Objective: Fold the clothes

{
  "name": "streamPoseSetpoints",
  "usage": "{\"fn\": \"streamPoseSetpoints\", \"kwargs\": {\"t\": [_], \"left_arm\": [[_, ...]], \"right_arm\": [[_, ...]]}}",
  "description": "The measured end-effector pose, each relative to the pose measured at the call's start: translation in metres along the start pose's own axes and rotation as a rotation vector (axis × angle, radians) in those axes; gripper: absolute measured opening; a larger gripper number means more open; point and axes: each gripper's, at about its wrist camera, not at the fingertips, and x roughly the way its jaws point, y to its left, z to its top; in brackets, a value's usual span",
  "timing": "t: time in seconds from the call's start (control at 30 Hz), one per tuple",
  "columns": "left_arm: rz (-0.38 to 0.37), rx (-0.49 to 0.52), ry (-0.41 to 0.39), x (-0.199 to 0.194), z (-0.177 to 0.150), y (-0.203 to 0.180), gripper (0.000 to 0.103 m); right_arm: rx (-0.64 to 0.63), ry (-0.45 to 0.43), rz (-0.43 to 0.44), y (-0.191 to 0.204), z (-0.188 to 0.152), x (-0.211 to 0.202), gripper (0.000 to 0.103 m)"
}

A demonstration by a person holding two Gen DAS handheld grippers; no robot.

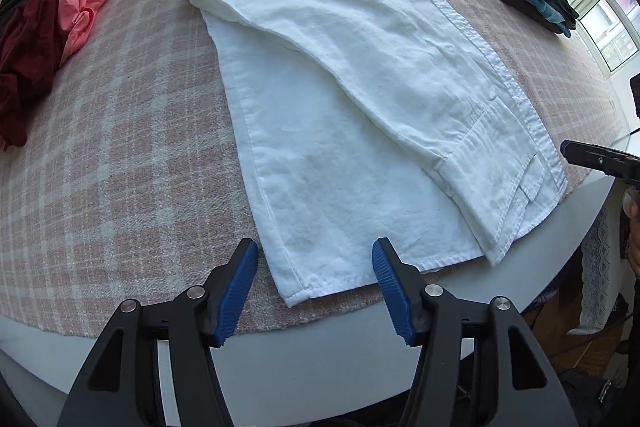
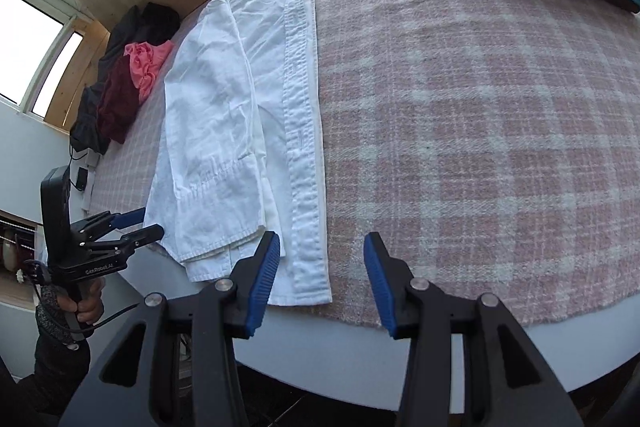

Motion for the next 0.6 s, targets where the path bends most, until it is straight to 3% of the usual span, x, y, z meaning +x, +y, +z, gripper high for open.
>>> {"fn": "streamPoseSetpoints", "kwargs": {"t": [0.27, 0.33, 0.4, 0.43, 0.5, 0.6], "left_arm": [[0.029, 0.012, 0.024, 0.0, 0.0, -0.006, 0.056], [0.036, 0.019, 0.02, -0.001, 0.0, -0.009, 0.047], [0.024, 0.026, 0.012, -0.002, 0.0, -0.012, 0.032], [0.016, 0.03, 0.009, -0.002, 0.0, -0.013, 0.028], [-0.008, 0.021, 0.011, -0.003, 0.001, -0.012, 0.014], [-0.08, -0.016, 0.013, -0.004, 0.003, -0.003, 0.004]], "right_arm": [[-0.181, 0.045, -0.109, 0.032, -0.009, 0.025, 0.044], [-0.201, 0.039, -0.136, 0.037, -0.01, 0.027, 0.042], [-0.227, 0.047, -0.17, 0.039, -0.009, 0.029, 0.016], [-0.201, 0.057, -0.142, 0.036, -0.007, 0.03, 0.012], [-0.15, 0.078, -0.085, 0.029, -0.005, 0.033, 0.008], [-0.061, 0.093, 0.004, 0.014, -0.001, 0.034, 0.006]]}}
